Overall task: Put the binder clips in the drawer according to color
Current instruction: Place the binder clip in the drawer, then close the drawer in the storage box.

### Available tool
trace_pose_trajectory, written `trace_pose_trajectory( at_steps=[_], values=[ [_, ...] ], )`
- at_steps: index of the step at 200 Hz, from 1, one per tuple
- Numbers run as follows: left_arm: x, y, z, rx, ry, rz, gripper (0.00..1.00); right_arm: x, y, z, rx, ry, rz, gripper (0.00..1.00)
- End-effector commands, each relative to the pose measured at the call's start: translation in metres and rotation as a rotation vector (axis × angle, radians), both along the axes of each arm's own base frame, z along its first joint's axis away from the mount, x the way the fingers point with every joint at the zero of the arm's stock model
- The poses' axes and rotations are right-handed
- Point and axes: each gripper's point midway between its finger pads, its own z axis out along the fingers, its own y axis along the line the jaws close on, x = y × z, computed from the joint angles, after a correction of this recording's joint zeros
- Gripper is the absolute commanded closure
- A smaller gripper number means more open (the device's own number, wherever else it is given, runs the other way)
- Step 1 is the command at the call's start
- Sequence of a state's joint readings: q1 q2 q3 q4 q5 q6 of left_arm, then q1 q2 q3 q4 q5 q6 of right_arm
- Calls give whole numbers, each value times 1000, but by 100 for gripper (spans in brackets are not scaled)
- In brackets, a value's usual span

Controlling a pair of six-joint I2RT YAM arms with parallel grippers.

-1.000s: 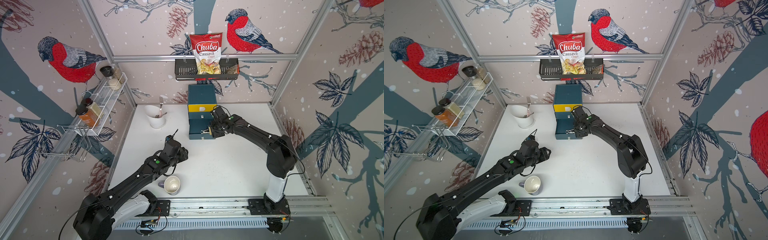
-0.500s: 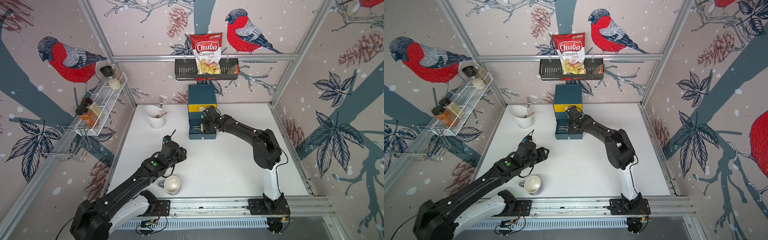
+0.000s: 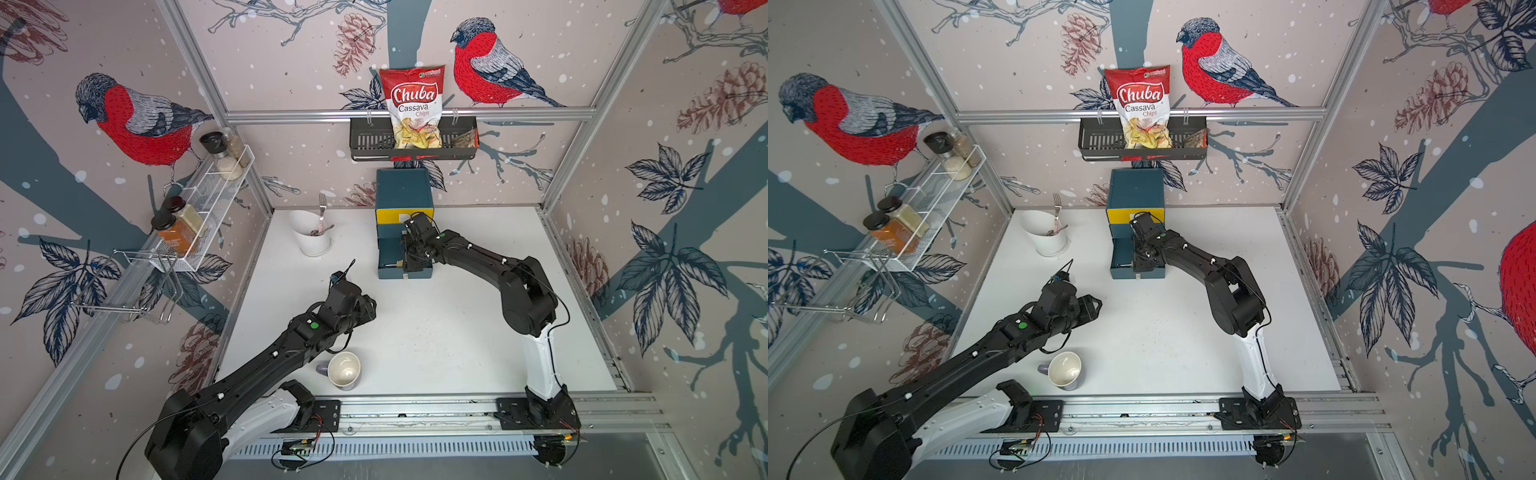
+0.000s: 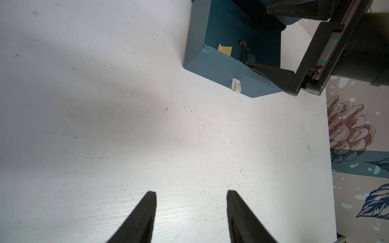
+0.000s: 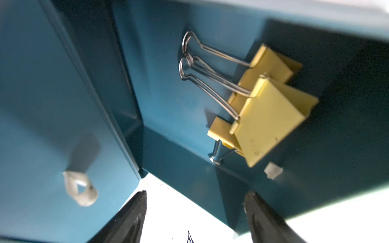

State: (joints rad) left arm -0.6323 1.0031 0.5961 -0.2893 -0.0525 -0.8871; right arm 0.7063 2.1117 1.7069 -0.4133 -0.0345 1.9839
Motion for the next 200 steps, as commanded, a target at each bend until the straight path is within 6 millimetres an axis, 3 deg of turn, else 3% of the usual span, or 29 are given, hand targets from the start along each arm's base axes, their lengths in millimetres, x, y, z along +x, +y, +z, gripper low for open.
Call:
trace_pose_trajectory(
  at_steps=[1, 43, 64, 81, 103, 143, 179, 200],
  values=[
    [4, -6, 3, -32, -18, -4, 42, 0, -1, 24, -1, -77, 17, 18],
    [10, -15, 1, -71, -19, -6, 42, -21, -23, 73, -44, -221, 11, 25],
    [14, -21, 2, -91, -24, -9, 43, -33, -40, 78, -100, -280, 53, 33],
    [19, -25, 1, -99, -23, -12, 43, -42, -51, 79, -126, -379, 117, 46],
    [22, -31, -1, -105, -15, -21, 44, -60, -60, 70, -174, -487, 232, 56],
    [24, -25, 0, -107, -28, 2, 44, -91, -56, 43, -270, -635, 421, 57],
    [22, -17, 5, -109, -35, 18, 44, -93, -50, 0, -308, -602, 507, 64],
    [20, -14, 8, -112, -40, 21, 44, -85, -44, -11, -273, -665, 522, 64]
  ],
)
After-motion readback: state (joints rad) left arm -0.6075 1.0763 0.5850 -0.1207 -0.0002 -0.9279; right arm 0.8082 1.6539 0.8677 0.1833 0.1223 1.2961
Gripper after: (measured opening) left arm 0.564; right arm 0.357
